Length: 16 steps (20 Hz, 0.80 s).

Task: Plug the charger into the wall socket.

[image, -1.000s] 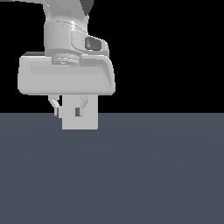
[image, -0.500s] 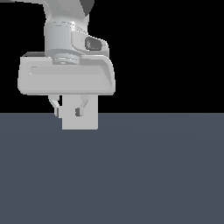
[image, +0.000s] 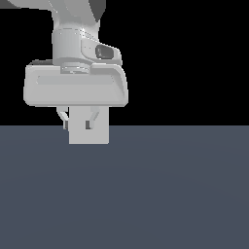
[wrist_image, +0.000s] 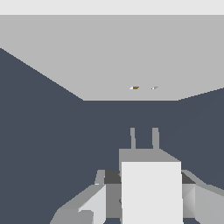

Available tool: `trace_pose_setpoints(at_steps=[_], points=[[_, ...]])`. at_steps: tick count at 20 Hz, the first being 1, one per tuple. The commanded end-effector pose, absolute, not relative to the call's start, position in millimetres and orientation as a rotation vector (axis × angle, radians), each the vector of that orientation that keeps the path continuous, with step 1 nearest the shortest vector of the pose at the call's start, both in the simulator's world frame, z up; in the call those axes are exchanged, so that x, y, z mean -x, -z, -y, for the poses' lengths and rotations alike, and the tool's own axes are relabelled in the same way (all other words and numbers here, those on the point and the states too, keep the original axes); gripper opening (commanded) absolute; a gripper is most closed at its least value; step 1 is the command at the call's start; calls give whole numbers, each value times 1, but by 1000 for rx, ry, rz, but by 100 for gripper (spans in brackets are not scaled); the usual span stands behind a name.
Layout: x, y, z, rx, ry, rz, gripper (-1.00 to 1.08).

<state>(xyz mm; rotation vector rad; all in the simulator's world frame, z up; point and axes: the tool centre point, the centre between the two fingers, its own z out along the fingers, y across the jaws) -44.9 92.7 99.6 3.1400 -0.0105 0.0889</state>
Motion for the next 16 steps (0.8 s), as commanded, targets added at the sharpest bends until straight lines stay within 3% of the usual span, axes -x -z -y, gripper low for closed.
trace_pose_setpoints(at_steps=[1,16], points=[[38,-100,-92,-3140,-89,11,-100],[3,-100,-93,-3140,-90,10,-100]])
